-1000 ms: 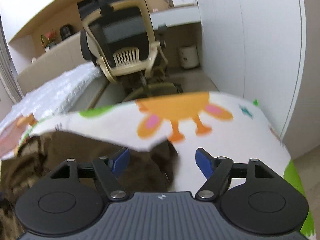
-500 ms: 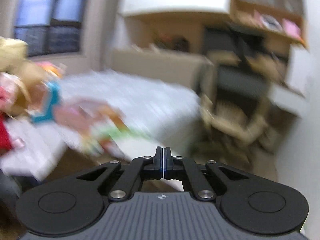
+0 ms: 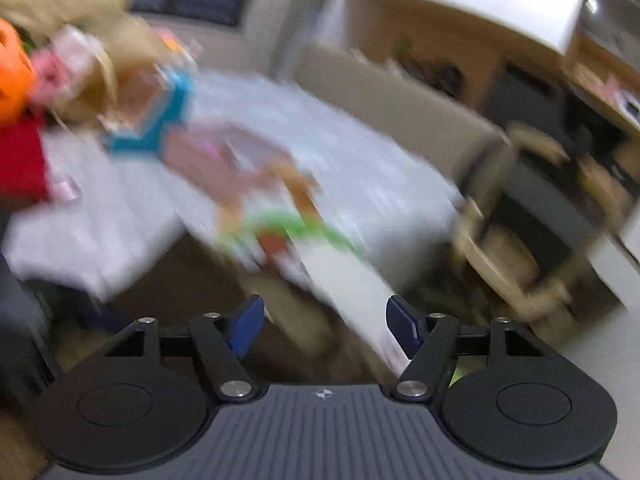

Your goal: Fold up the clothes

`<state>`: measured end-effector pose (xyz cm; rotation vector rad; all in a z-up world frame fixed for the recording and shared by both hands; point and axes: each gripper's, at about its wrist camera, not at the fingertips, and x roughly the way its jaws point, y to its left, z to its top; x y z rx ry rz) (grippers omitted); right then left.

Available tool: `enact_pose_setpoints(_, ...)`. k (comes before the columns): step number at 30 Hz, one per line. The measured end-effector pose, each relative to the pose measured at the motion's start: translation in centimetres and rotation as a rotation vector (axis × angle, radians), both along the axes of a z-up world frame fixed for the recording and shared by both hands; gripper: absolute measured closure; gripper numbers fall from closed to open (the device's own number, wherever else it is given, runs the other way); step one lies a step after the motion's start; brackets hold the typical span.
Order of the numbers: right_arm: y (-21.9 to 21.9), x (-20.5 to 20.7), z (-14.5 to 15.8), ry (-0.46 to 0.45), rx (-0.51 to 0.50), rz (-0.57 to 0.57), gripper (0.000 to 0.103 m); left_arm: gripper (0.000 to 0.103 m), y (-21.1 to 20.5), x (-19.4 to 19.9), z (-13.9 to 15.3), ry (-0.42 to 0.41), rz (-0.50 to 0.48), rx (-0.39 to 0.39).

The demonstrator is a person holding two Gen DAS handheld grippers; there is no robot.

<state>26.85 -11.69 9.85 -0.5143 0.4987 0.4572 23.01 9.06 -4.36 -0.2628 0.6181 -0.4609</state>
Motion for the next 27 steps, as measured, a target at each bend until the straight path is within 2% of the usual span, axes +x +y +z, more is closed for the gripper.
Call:
enact_pose_setpoints(2,-3.2,-0.3,-2.9,0.054,-0.016,-0.105,0.034,0.000,0.0,0.0,0.0,0.000,0.001,0.002)
enact_pose_setpoints(5,-7.4,0.0,-7.4,0.074,-0.084,-0.240,0.036,0.000,-0.1,0.0,0.0,0.001,0.002,0.004)
enact_pose_setpoints(6,-8.9,0.1,-8.3,0.073,-0.080,-0.271,0.056,0.000,-0.1,0.0,0.0,0.001,0.002,0.004)
enact_pose_setpoints(7,-10.7,0.4,-8.4,0.085,-0.035,-0.300,0.085,0.000,-0.1,0.0,0.0,0.001,0.002,0.004)
enact_pose_setpoints(9,-13.9,0.9,-6.8,0.101,0.137,-0.368,0.088,0.000,-0.1,0.0,0.0,0.001,0.004,0.005)
enact_pose_setpoints(10,-14.9,0.8,-5.4,0.081,0.213,-0.379,0.089,0.000,-0.2,0.1,0.0,0.001,0.005,0.010)
enact_pose_setpoints(12,-15.7,0.4,-2.2,0.007,0.313,-0.368,0.089,0.000,-0.5,0.1,0.0,0.000,0.007,0.024)
enact_pose_setpoints(14,-13.4,0.2,0.8,-0.084,0.309,-0.290,0.089,0.000,-0.6,0.1,0.0,-0.002,0.007,0.039)
enact_pose_setpoints(17,-7.3,0.2,3.8,-0.151,0.314,-0.117,0.089,0.000,-0.7,0.0,0.0,-0.003,0.006,0.047)
enact_pose_setpoints(20,-0.3,0.7,4.4,-0.150,0.292,0.053,0.089,0.000,-0.4,0.0,0.0,-0.003,0.006,0.027)
enact_pose_setpoints(21,1.9,1.0,3.9,-0.121,0.266,0.103,0.086,0.000,-0.3,0.0,0.0,-0.003,0.006,0.021)
enact_pose_setpoints(23,5.9,1.6,2.7,-0.059,0.221,0.190,0.068,0.000,0.0,0.0,-0.1,-0.003,0.007,0.003)
enact_pose_setpoints(24,7.0,1.6,2.0,-0.044,0.206,0.211,0.054,0.000,0.1,0.0,-0.1,-0.002,0.007,-0.008)
enact_pose_setpoints(27,7.7,1.2,1.0,-0.028,0.199,0.242,0.048,0.000,0.5,0.0,-0.1,-0.001,0.008,-0.036)
